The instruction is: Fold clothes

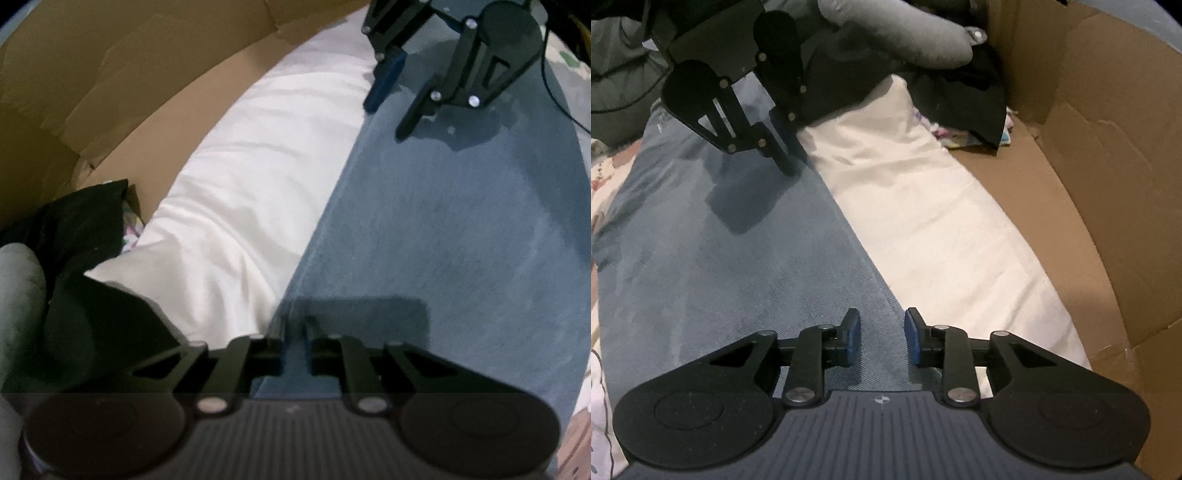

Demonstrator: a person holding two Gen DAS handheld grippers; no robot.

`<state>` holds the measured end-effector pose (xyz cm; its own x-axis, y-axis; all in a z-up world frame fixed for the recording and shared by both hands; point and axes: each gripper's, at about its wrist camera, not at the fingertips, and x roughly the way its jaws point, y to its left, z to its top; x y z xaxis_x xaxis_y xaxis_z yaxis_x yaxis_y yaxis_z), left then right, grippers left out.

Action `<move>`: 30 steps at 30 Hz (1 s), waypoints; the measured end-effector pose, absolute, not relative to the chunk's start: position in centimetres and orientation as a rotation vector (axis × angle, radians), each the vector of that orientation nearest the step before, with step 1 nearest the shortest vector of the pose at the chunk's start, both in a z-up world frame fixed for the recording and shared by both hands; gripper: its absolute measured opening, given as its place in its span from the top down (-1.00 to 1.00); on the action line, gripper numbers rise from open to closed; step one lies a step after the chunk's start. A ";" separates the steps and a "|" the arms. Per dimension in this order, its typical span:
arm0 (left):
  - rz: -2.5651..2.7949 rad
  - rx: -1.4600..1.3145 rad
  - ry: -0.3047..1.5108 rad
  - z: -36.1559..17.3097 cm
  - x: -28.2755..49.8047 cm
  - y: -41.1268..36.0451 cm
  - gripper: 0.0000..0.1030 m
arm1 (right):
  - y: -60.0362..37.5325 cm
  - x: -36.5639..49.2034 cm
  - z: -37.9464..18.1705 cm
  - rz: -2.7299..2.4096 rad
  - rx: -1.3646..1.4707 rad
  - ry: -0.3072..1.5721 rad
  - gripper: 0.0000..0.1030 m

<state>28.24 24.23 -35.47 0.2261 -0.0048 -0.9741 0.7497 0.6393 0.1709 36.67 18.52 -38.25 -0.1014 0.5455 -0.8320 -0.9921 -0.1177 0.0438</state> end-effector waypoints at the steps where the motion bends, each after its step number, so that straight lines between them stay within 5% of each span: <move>1: -0.590 0.741 1.248 -35.6 28.2 24.2 0.77 | 18.6 36.7 -38.3 1.552 -0.798 0.768 0.43; 3: -0.583 0.755 1.237 -35.6 28.1 24.2 0.82 | 18.5 36.6 -38.2 1.539 -0.804 0.759 0.58; 5: -0.576 0.762 1.219 -35.5 27.7 24.2 0.90 | 18.4 36.6 -38.0 1.522 -0.812 0.744 0.96; 9: -0.562 0.785 1.148 -34.8 26.5 24.2 0.94 | 17.8 36.4 -37.7 1.502 -0.793 0.729 1.00; 22: -0.505 0.764 1.164 -36.3 27.7 24.3 0.92 | 19.0 36.0 -38.5 1.396 -0.793 0.742 0.97; 26: -0.458 0.749 1.153 -35.7 27.5 24.6 0.63 | 18.6 36.1 -38.3 1.378 -0.730 0.744 0.84; 30: -0.393 0.708 1.123 -33.6 26.3 26.4 0.59 | 17.0 36.1 -37.4 1.373 -0.674 0.708 0.45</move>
